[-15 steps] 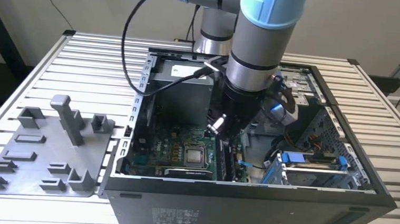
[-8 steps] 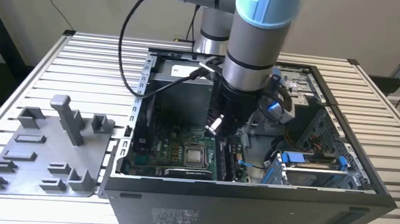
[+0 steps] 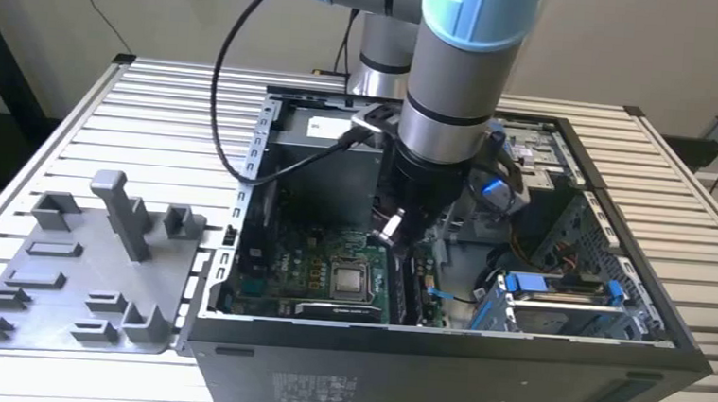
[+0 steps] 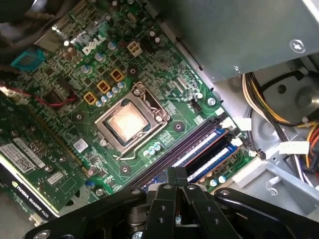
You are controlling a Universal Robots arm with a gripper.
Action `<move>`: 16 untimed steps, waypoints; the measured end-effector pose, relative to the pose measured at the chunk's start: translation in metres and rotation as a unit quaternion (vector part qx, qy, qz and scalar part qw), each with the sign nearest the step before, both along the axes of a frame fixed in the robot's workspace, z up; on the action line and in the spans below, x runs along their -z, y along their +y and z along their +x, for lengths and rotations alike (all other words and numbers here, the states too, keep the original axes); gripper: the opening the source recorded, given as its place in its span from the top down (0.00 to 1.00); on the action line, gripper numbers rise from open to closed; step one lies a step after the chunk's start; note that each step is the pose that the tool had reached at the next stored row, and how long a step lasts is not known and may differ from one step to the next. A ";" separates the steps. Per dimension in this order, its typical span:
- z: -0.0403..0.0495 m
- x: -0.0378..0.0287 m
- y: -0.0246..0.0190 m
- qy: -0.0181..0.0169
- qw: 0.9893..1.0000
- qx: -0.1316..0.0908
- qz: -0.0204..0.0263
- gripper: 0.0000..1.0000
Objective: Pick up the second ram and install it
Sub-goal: 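Press down the second ram until it locks into place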
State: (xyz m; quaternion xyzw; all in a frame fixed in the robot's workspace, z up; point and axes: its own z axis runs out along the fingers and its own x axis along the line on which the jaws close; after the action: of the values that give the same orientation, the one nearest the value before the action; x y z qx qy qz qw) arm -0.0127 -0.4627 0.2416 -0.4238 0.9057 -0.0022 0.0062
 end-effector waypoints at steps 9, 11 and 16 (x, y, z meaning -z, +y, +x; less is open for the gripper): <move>-0.0001 -0.0001 0.0000 -0.001 0.997 -0.072 0.000 0.89; -0.0002 -0.0001 0.0000 -0.001 0.996 -0.090 0.000 0.89; -0.0002 0.0003 0.0000 -0.001 0.991 -0.134 0.000 0.89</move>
State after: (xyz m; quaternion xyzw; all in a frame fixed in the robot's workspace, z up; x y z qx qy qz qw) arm -0.0129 -0.4627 0.2413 -0.5417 0.8405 -0.0017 0.0070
